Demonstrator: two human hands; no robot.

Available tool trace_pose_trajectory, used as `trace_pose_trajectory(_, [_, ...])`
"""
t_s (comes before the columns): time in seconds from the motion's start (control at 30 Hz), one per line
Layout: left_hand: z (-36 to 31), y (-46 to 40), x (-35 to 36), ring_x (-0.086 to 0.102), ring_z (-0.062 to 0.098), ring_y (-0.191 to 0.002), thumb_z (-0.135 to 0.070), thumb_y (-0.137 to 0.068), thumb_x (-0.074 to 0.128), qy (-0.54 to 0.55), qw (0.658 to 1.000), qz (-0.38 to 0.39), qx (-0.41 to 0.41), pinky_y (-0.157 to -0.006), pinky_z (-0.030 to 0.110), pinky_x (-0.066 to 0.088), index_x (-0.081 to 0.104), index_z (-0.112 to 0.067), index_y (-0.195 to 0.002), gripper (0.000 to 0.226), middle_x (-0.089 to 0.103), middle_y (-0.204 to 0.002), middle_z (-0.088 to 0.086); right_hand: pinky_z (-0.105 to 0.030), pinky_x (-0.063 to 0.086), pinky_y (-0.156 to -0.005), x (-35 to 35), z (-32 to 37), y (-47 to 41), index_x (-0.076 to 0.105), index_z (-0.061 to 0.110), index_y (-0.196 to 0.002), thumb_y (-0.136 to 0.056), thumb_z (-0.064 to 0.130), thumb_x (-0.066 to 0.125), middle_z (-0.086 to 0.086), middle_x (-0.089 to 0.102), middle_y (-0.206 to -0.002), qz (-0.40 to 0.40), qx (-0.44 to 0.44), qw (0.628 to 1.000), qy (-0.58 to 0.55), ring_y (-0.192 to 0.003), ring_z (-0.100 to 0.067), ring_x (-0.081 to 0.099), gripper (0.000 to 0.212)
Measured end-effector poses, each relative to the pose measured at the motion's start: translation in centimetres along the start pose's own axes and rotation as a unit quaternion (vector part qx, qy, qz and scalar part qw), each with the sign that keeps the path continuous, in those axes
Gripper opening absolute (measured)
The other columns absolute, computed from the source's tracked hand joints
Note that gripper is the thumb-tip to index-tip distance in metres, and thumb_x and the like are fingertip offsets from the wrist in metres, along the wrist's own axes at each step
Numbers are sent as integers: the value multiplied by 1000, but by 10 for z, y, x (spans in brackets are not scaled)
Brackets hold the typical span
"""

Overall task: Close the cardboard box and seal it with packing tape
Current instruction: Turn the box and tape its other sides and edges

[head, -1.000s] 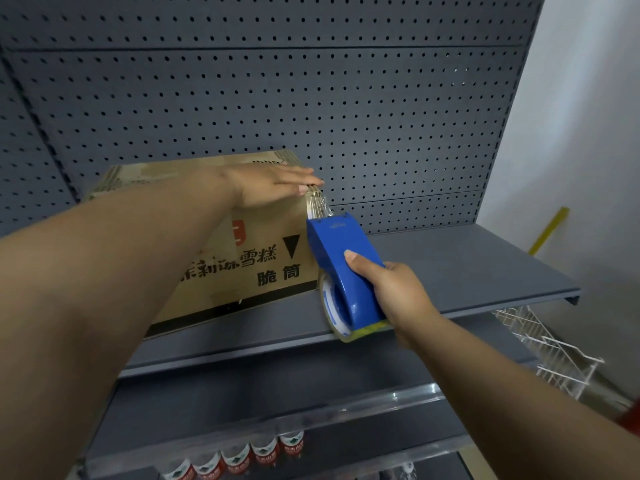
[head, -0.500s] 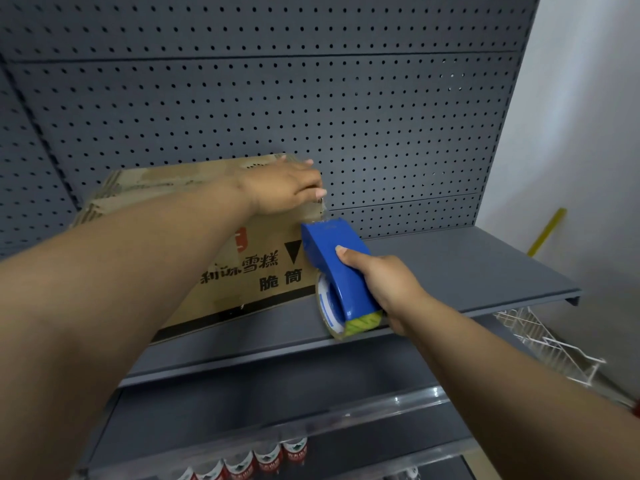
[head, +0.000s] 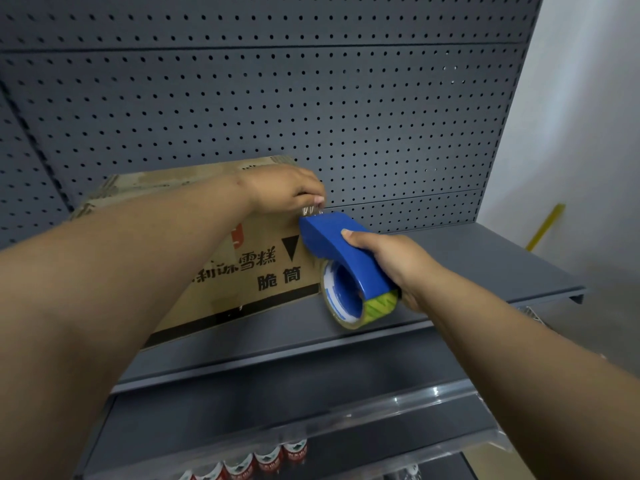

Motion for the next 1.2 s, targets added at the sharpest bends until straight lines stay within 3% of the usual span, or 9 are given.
trace_pose_trajectory(0.13, [3,-3,-2,47,8,-98,-32,-99,37,-11,1000,-13,3,-88,24,33,60,-20,-110,29,56,-108,-4,-30,48,-63,-13,8,-1,63,8,-88,-77,45,69,-7,65,-79,-31,-13,993,111,-66,-21,61,38])
trace_pose_trajectory(0.2, [4,-4,-2,46,7,-97,-32,-99,36,-20,1000,-16,7,-87,23,30,60,-21,-107,27,55,-105,-6,-28,47,-61,-15,12,1,59,8,-94,-66,58,71,-5,66,-84,-30,-23,988,151,-70,-19,63,58])
trace_pose_trajectory(0.27, [6,-5,-1,47,9,-98,-33,-98,37,-22,1000,-12,7,-90,25,33,60,-22,-106,26,55,-105,-7,-29,51,-69,-10,12,3,47,13,-115,-54,62,77,-2,65,-98,6,-17,988,154,-82,-16,65,84])
trace_pose_trajectory(0.37, [8,-5,-1,50,12,-102,-34,-98,38,-14,1000,-12,3,-95,32,37,60,-23,-107,26,57,-106,-6,-36,52,-89,-4,24,8,29,32,-132,-53,51,81,1,57,-113,26,-48,973,226,-97,-18,61,97])
trace_pose_trajectory(0.6, [9,-5,1,52,14,-98,-30,-97,42,23,1000,-19,0,-88,28,38,61,-20,-103,23,55,-99,-6,-36,51,-83,1,57,13,67,17,-100,-67,38,75,-2,69,-95,-30,-126,954,271,-87,-20,65,40])
trace_pose_trajectory(0.73, [9,-6,2,52,16,-97,-31,-97,42,24,1000,-16,-1,-91,34,41,61,-20,-103,22,56,-100,-4,-30,52,-78,-8,57,6,62,21,-120,-57,44,77,-2,68,-105,-35,-101,963,248,-90,-16,65,69])
trace_pose_trajectory(0.83, [8,-5,3,52,16,-100,-32,-97,41,29,999,-12,-6,-94,37,41,61,-21,-105,23,58,-105,-2,-28,49,-67,-8,53,4,62,21,-121,-48,47,74,-1,67,-106,-10,-88,969,229,-80,-13,63,78])
trace_pose_trajectory(1.13, [7,-4,3,52,15,-99,-32,-97,41,35,999,-12,-13,-92,38,42,60,-24,-102,22,55,-99,-8,-29,51,-78,-4,64,23,65,24,-114,-67,36,74,-2,69,-101,-26,-116,940,320,-88,-17,65,49])
trace_pose_trajectory(1.2, [5,-4,3,52,15,-100,-33,-97,40,32,999,-12,-19,-93,37,42,60,-23,-105,24,57,-104,-6,-33,51,-81,-3,78,29,65,21,-111,-67,39,72,-3,68,-102,-48,-137,903,405,-93,-21,63,47])
Point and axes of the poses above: each hand's wrist, its own y-axis away from the middle knuckle, its own x-axis out of the palm, z = x × y, the point moved 10 cm from there along -y, towards the middle knuckle
